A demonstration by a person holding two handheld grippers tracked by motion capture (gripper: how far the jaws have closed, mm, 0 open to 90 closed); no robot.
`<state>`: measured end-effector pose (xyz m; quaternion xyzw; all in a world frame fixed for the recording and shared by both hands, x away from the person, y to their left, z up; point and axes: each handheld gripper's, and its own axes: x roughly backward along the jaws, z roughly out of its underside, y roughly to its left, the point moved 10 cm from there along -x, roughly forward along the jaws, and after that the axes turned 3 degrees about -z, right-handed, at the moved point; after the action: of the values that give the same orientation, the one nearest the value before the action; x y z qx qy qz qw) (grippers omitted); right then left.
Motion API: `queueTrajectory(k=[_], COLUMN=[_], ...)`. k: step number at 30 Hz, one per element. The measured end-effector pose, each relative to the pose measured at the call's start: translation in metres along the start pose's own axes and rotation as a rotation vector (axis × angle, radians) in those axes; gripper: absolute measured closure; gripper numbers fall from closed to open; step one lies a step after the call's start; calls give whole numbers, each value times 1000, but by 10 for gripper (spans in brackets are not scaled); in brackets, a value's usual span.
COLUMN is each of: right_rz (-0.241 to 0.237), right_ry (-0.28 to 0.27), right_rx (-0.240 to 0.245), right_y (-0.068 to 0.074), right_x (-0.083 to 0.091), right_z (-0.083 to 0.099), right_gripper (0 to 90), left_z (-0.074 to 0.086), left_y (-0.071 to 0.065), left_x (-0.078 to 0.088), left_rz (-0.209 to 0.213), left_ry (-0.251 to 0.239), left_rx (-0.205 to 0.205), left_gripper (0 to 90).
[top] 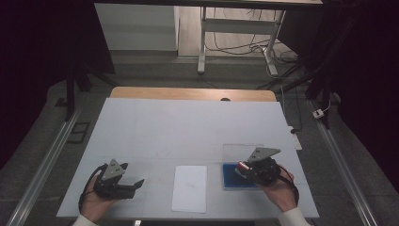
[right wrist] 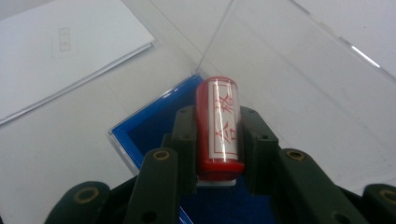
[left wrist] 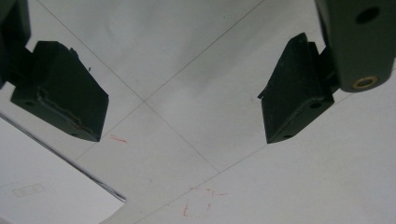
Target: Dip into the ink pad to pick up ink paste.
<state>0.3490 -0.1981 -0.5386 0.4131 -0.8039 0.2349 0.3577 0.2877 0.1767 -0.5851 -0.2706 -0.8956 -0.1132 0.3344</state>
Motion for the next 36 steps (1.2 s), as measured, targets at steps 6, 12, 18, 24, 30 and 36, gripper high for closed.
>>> queueTrajectory(k=[6, 12, 18, 24, 30, 36], right_rz=[-3, -1, -1, 0, 2, -4], right_ry=[12, 29, 39, 49, 66, 96], right_rx=[0, 2, 0, -10, -11, -25], right_y=[1, 1, 2, 0, 0, 0], right_x=[-3, -8, -11, -14, -15, -16], right_z=[2, 6, 9, 12, 14, 15], right_gripper=[700, 700, 700, 701, 704, 707], left_z=[0, 0, 1, 2, 2, 2], left_y=[0, 0, 0, 0, 0, 0], left_x=[0, 0, 0, 0, 0, 0], left_rz=[-1, -1, -2, -3, -3, -5], left_ry=[0, 3, 6, 7, 8, 10], left_rx=[0, -2, -4, -4, -4, -7], left_gripper=[151, 152, 153, 153, 154, 154])
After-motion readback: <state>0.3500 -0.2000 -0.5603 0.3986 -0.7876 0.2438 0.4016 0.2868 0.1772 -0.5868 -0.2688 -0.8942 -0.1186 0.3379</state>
